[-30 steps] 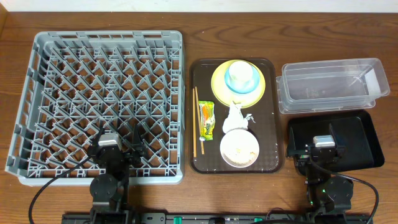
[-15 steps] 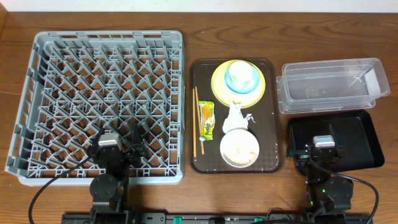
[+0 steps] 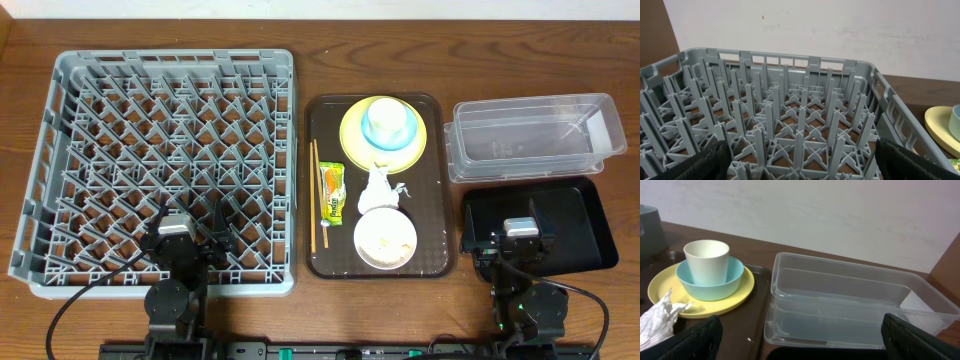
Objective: Sort waste into correct bins and load items into the dishwasher rack
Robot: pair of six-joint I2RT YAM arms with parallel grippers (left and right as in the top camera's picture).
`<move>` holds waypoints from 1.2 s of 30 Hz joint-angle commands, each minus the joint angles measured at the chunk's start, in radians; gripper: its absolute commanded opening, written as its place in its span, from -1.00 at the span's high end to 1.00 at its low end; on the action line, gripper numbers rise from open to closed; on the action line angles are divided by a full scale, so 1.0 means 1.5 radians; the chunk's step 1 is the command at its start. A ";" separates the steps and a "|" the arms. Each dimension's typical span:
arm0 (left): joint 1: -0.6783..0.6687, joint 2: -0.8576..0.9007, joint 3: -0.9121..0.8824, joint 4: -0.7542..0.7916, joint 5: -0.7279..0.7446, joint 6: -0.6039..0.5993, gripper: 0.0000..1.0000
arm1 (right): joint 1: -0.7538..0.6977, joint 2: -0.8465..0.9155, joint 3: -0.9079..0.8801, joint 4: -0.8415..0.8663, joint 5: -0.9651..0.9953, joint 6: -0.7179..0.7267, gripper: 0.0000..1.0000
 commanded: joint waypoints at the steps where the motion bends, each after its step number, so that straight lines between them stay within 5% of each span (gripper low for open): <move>1: 0.002 -0.003 -0.010 -0.030 -0.006 -0.008 -0.86 | 0.004 -0.003 -0.001 -0.002 0.007 0.012 -0.98; 36: 0.002 -0.002 -0.010 -0.031 0.050 -0.009 -0.86 | 0.004 -0.003 -0.001 -0.002 0.007 0.012 -0.99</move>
